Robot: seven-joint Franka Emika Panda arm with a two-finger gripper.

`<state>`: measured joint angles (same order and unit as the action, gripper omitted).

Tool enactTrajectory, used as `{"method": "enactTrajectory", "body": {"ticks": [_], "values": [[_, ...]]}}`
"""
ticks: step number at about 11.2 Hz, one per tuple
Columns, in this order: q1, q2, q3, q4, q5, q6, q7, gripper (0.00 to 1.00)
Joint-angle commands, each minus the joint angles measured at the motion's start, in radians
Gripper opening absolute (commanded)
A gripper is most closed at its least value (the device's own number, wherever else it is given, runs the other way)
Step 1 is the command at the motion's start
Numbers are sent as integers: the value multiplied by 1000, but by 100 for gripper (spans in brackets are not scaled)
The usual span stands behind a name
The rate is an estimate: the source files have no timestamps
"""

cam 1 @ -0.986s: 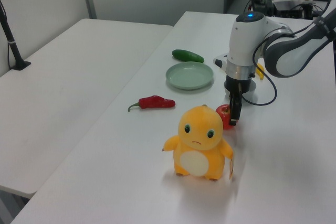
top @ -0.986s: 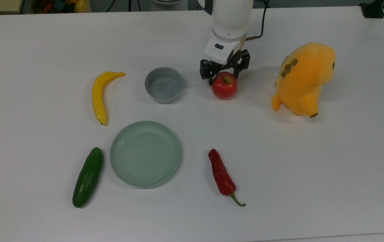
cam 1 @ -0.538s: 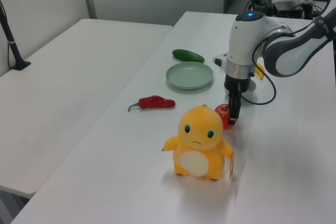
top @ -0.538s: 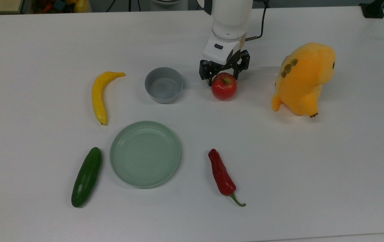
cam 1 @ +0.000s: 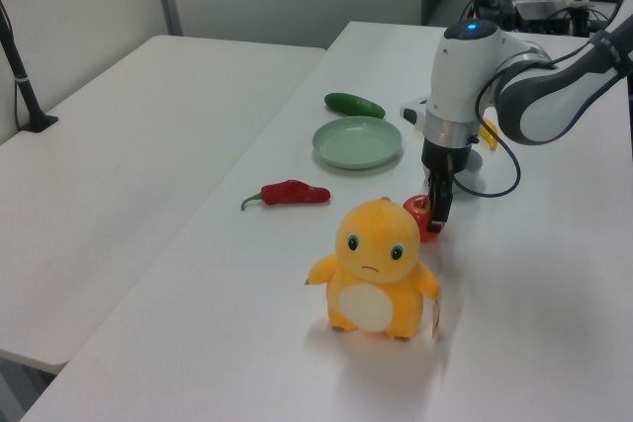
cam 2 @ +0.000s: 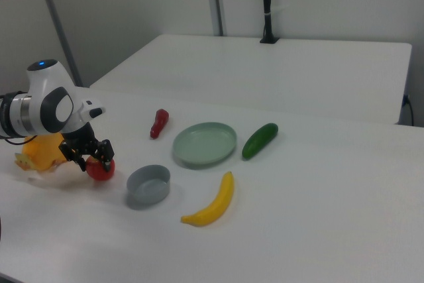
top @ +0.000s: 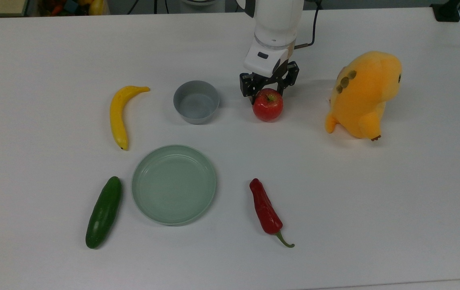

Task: Put the red apple in the bowl
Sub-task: 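Close the gripper around the red apple, then lift the red apple and carry it over the grey bowl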

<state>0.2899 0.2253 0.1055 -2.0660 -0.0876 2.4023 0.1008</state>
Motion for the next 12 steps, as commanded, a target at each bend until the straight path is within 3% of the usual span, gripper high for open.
{"method": "enactTrajectory", "body": {"ticks": [1, 4, 9, 12], "values": [[-3, -4, 0, 1, -21, 21, 10, 47], [-6, -55, -3, 13, -18, -20, 11, 47], [-43, -129, -23, 168, 35, -320, 8, 47], [-44, -170, -117, 300, 106, -503, -19, 47]]}}
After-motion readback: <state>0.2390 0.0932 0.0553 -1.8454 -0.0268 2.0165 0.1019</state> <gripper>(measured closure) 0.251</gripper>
